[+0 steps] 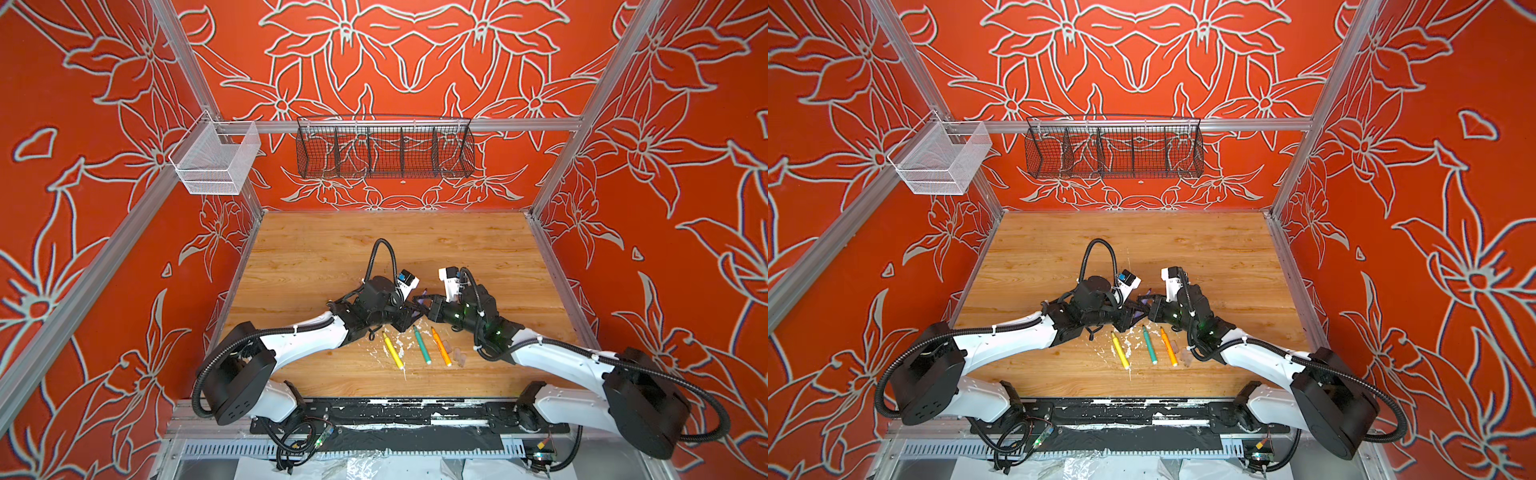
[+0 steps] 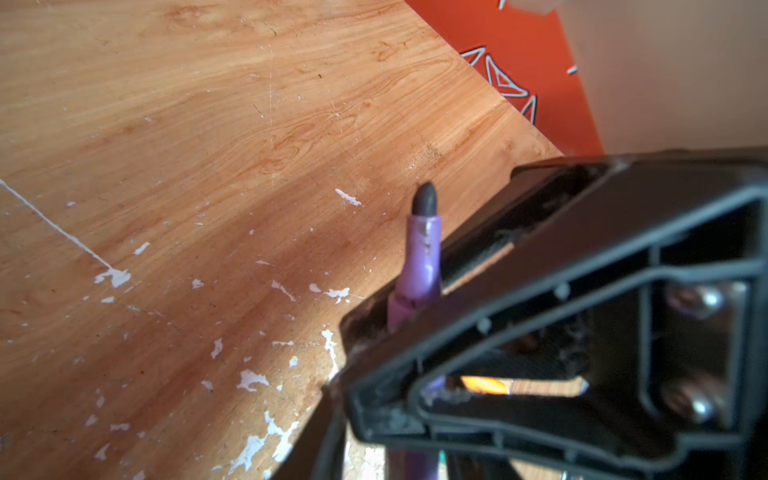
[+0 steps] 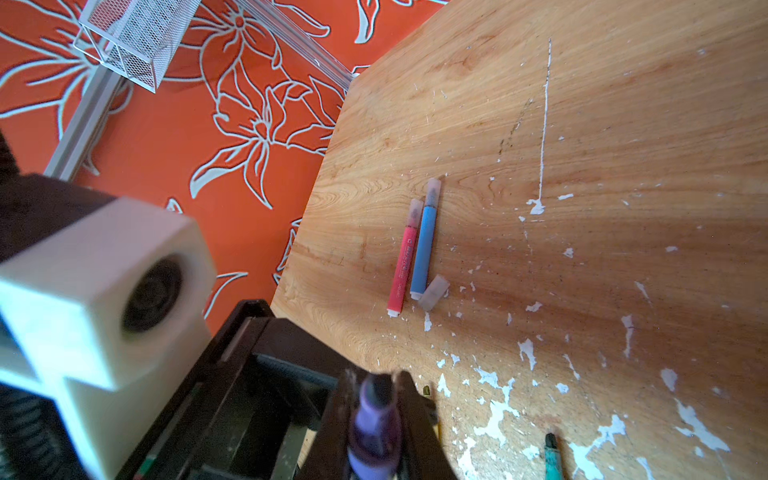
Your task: Insert the pens into the pen caps
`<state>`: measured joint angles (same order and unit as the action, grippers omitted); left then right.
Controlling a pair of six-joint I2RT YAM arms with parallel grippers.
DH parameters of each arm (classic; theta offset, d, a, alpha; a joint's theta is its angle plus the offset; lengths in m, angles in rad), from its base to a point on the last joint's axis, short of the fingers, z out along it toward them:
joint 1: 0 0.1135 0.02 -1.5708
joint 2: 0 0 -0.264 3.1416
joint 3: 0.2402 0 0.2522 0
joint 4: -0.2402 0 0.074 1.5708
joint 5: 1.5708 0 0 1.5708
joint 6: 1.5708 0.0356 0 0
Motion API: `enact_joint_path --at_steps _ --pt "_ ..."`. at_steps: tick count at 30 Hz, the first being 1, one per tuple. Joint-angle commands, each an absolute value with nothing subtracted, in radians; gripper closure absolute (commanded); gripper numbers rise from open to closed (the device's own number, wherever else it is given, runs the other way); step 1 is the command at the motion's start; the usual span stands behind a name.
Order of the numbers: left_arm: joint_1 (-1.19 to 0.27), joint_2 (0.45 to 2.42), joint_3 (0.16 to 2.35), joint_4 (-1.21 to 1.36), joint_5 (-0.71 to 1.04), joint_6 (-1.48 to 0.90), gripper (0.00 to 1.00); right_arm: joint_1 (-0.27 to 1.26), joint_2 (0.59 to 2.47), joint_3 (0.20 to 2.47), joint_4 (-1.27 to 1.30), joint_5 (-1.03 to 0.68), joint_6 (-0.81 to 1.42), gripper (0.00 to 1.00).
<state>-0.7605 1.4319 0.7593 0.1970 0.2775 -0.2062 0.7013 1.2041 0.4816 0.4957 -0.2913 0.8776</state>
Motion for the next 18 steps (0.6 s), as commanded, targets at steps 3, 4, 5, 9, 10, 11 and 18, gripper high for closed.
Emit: enact_joint_path --at_steps 3,4,5,9,10,11,18 --pt "-0.764 1.436 0.774 0.241 0.284 -0.205 0.87 0.703 1.153 0.493 0.501 -0.288 0.878 1.00" --pt "-0.764 1.433 0.773 0.244 0.283 -0.204 0.95 0.703 1.147 0.493 0.498 -0.280 0.875 1.00" --pt "-0.763 1.429 0.773 0.243 0.279 -0.203 1.00 0.703 1.146 0.490 0.496 -0.273 0.874 0.95" --pt "-0.751 1.411 0.769 0.241 0.264 -0.233 1.00 0.703 1.150 0.495 0.490 -0.265 0.854 0.54" --pt "-0.741 1.403 0.763 0.245 0.265 -0.247 1.00 0.703 1.151 0.499 0.482 -0.263 0.846 0.50" --pt "-0.724 1.392 0.753 0.250 0.268 -0.266 1.00 0.703 1.152 0.504 0.477 -0.260 0.836 0.46" --pt "-0.515 1.228 0.597 0.307 0.248 -0.422 1.00 0.703 1.125 0.544 0.339 -0.167 0.758 0.37"
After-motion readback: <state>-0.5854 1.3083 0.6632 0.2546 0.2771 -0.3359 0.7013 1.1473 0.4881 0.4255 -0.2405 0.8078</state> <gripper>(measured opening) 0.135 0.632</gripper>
